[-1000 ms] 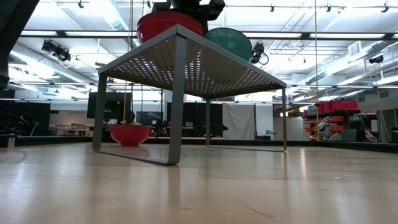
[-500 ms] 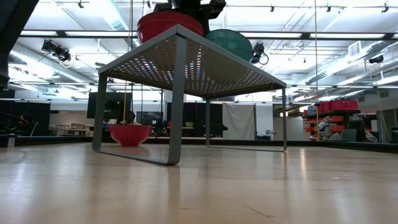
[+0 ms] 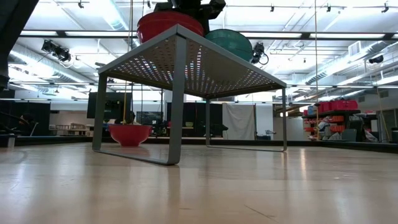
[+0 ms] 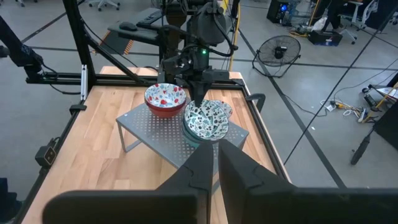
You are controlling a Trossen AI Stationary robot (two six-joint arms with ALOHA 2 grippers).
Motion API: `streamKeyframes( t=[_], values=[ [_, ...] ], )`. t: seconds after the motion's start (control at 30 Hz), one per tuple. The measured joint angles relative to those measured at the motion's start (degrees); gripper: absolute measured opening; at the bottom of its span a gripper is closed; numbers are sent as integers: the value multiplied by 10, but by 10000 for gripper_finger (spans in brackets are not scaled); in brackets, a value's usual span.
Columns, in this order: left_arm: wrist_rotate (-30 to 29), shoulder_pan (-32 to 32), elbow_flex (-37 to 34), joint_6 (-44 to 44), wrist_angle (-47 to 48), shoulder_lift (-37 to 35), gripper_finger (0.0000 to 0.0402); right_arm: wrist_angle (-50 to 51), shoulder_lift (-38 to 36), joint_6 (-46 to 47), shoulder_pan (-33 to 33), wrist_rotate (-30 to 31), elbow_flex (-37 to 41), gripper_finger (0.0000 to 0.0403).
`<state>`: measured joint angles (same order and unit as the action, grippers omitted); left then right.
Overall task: Pick & Place Mini bowls
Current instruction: Stack the blue patterned bowl on top of the blue patterned bowls on the shelf
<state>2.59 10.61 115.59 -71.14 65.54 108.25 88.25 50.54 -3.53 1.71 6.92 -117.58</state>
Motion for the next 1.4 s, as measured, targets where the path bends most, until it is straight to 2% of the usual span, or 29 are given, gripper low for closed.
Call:
streamKeyframes(
  t=[0.6, 1.13, 1.4],
  values=[
    [-16, -2, 0, 15, -3, -16, 53, 0, 0, 0, 0, 0, 0, 27],
    [17, -3, 0, 30, -4, -16, 53, 0, 0, 0, 0, 0, 0, 27],
    [10, -4, 0, 31, -5, -15, 53, 0, 0, 0, 0, 0, 0, 27]
  ],
)
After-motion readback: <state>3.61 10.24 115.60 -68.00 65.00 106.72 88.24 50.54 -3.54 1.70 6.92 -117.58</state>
